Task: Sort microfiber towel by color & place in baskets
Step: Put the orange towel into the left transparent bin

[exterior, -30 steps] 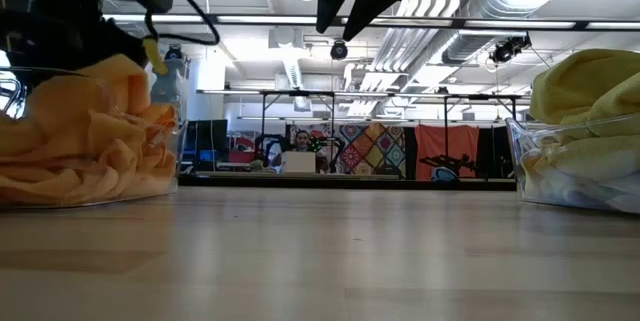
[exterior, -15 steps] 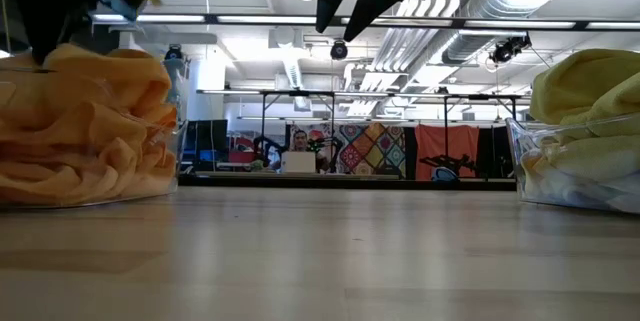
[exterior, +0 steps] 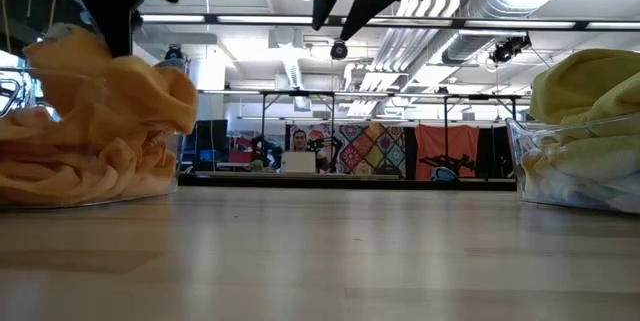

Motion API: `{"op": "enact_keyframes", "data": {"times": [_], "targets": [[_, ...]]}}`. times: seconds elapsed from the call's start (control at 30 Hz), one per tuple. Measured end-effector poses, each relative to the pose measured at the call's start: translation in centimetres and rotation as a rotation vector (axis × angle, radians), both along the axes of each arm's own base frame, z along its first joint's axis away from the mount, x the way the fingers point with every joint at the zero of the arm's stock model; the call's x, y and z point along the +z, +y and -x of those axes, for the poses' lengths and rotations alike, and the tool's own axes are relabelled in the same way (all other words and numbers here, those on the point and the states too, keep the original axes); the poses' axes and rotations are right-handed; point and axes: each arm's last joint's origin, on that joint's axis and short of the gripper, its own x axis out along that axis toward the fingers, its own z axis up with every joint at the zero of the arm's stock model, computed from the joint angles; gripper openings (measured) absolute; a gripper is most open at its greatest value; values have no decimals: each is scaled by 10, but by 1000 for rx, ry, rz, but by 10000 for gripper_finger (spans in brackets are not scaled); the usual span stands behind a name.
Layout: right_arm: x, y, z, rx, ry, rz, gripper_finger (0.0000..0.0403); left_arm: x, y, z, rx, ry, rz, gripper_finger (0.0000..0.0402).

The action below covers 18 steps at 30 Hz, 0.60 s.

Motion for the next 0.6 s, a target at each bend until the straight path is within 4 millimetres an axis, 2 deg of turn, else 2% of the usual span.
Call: {"op": "enact_keyframes", "data": {"times": [0.13,0.27,0.37,0.47,0.6], "targets": [[0,0,-1,-1,-10,-2,197,-36,2,-6,-50,111,34,124],[0,0,-1,-14,-17,-10,197,-75,0,0,-66,217,133,124],[0,0,-1,-14,-16,-9,197,-98,-1,6,-44,229,175,124],[0,0,-1,-14,-15,-9,197,-112,-1,10,-13,225,182,124],[0,0,0,-11,-12,-6,197,-113,-1,11,18,214,188,124]]}}
